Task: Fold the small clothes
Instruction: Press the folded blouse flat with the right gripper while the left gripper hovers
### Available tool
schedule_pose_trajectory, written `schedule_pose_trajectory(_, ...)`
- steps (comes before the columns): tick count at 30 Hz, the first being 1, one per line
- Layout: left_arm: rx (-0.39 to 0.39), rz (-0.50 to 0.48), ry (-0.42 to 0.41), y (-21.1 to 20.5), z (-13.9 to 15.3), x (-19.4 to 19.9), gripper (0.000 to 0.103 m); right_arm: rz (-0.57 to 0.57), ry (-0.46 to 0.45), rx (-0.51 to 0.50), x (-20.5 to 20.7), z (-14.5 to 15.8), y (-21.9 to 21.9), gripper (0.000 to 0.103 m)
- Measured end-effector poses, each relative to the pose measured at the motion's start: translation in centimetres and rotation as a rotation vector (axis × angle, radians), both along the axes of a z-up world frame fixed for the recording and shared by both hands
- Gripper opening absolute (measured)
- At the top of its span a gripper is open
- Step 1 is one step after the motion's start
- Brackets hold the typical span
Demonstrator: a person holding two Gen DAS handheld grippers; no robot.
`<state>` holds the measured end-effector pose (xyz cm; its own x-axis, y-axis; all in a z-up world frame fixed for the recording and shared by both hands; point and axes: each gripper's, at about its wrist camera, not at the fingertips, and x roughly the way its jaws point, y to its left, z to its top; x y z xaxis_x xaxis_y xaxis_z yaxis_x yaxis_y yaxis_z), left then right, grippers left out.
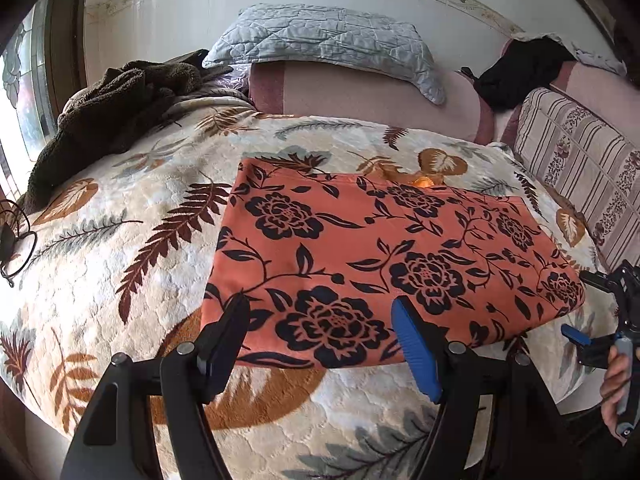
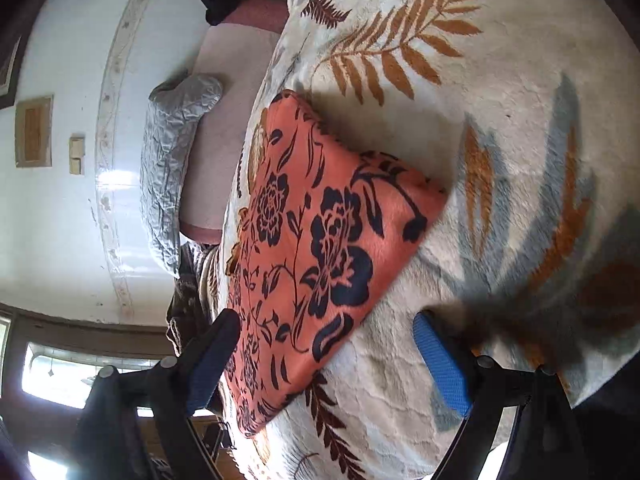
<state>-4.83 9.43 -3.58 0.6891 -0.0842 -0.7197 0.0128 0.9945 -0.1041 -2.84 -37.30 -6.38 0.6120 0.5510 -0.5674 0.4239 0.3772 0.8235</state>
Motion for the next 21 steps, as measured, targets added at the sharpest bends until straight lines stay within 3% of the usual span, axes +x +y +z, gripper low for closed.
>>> schedule_pose_trajectory(2, 0.000, -0.004, 0.008, -0.7, 0.0, 0.1, 0.074, -0.022, 0.012, -0.008, 0.9, -0.2, -0.4, 0.069)
schedule_pose_trajectory(4, 0.012, -0.011, 0.016, -1.6, -0.1, 0.3, 0.074, -0.020, 0.049, -0.038, 1.8, -0.5, -0.6, 0.030)
schedule_pose_trajectory(5, 0.017, -0.017, 0.020, -2.1, -0.2, 0.6, 0.074, -0.005, 0.080, -0.082, 2.5, -0.5, -0.5, 0.020)
schedule_pose_trajectory(7, 0.028, -0.029, 0.023, -3.0, -0.1, 0.9, 0.074, 0.024, 0.078, -0.219, 3.1, 0.9, -0.1, 0.011)
schedule_pose_trajectory(10, 0.041, -0.045, 0.011, -4.3, 0.3, 1.6, 0.074, 0.062, -0.014, -0.477, 2.6, 5.2, 1.6, 0.010)
schedule_pose_trajectory(12, 0.040, -0.055, 0.010, -5.5, 0.1, 2.5, 0.074, 0.117, 0.000, -0.537, 2.8, 5.1, 2.4, 0.012)
schedule_pose_trajectory(14, 0.045, -0.067, 0.022, -6.8, -0.3, 3.7, 0.074, 0.142, 0.030, -0.477, 3.1, 3.0, 2.0, 0.015)
schedule_pose_trajectory(16, 0.045, -0.076, 0.031, -7.9, -1.0, 4.7, 0.074, 0.072, 0.020, -0.314, 2.3, 1.3, 0.4, 0.025)
schedule_pose_trajectory(17, 0.055, -0.077, 0.044, -8.5, -1.6, 5.2, 0.074, 0.040, 0.002, -0.236, 1.9, 0.9, -0.4, 0.032)
schedule_pose_trajectory(19, 0.083, -0.085, 0.111, -9.3, -3.8, 6.6, 0.074, 0.023, -0.043, -0.144, 1.7, 0.7, -1.0, 0.069)
schedule_pose_trajectory(20, 0.103, -0.090, 0.168, -9.7, -5.1, 7.4, 0.074, 0.022, -0.060, -0.116, 1.9, 0.8, -1.1, 0.072)
schedule_pose_trajectory(21, 0.115, -0.084, 0.175, -9.8, -5.6, 7.6, 0.075, 0.033, -0.060, -0.118, 2.1, 1.0, -1.0, 0.072)
